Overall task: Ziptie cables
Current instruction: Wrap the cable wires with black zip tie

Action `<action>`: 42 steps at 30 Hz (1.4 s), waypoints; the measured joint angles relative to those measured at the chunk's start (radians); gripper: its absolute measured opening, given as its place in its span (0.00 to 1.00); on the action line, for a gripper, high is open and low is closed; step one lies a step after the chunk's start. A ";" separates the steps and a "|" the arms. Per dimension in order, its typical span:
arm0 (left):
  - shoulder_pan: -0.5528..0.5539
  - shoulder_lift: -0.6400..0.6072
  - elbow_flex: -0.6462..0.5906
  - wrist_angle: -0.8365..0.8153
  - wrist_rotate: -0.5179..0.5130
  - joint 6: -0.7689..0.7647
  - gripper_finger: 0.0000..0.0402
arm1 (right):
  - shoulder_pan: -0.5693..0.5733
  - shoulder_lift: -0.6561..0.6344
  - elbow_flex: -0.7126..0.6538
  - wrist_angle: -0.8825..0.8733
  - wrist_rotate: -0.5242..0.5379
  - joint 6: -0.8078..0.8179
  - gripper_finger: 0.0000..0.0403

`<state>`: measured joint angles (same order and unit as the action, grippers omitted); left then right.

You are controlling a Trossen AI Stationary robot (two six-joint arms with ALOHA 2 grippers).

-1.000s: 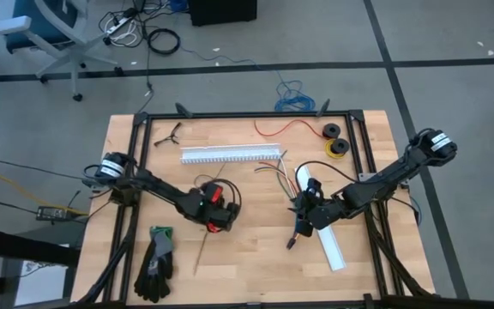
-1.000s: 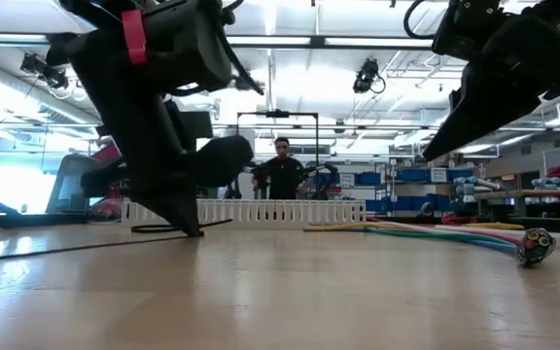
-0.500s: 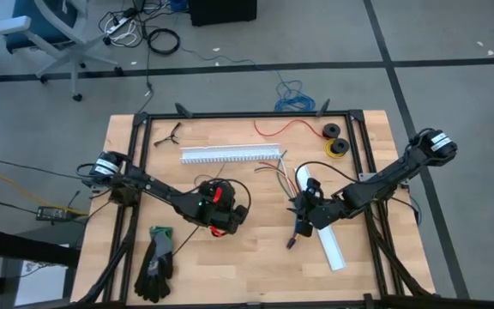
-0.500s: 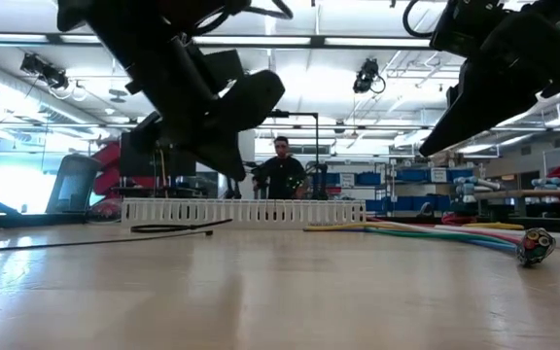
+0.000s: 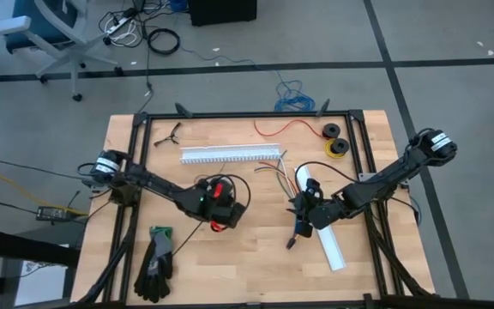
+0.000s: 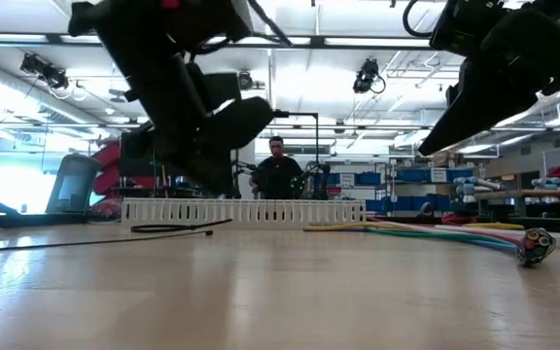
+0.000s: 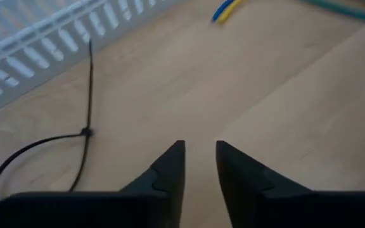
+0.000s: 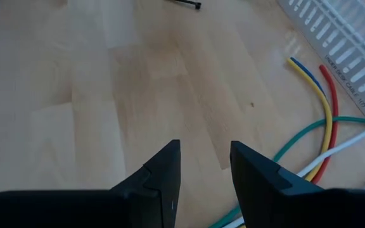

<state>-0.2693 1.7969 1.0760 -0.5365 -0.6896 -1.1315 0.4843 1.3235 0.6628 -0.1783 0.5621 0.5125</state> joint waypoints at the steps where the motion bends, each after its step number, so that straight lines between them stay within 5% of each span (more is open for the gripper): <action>1: 0.007 0.000 0.000 -0.012 0.018 0.003 0.28 | 0.000 0.000 0.000 0.002 -0.005 0.000 0.31; 23: 0.113 0.072 0.001 -0.059 0.221 0.003 0.32 | 0.007 0.000 0.000 0.025 -0.034 -0.009 0.31; 31: 0.120 0.095 0.004 -0.035 0.311 0.079 0.03 | 0.007 0.000 0.000 0.028 -0.033 -0.010 0.31; 38: 0.103 0.089 0.024 -0.031 0.252 0.088 0.01 | 0.011 0.000 0.000 0.050 -0.027 -0.022 0.31; 42: 0.066 0.065 0.037 0.080 0.139 0.135 0.00 | 0.046 -0.001 -0.022 0.114 0.099 -0.087 0.31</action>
<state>-0.2033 1.8616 1.1126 -0.4563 -0.5502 -0.9966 0.5306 1.3228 0.6405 -0.0640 0.6615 0.4258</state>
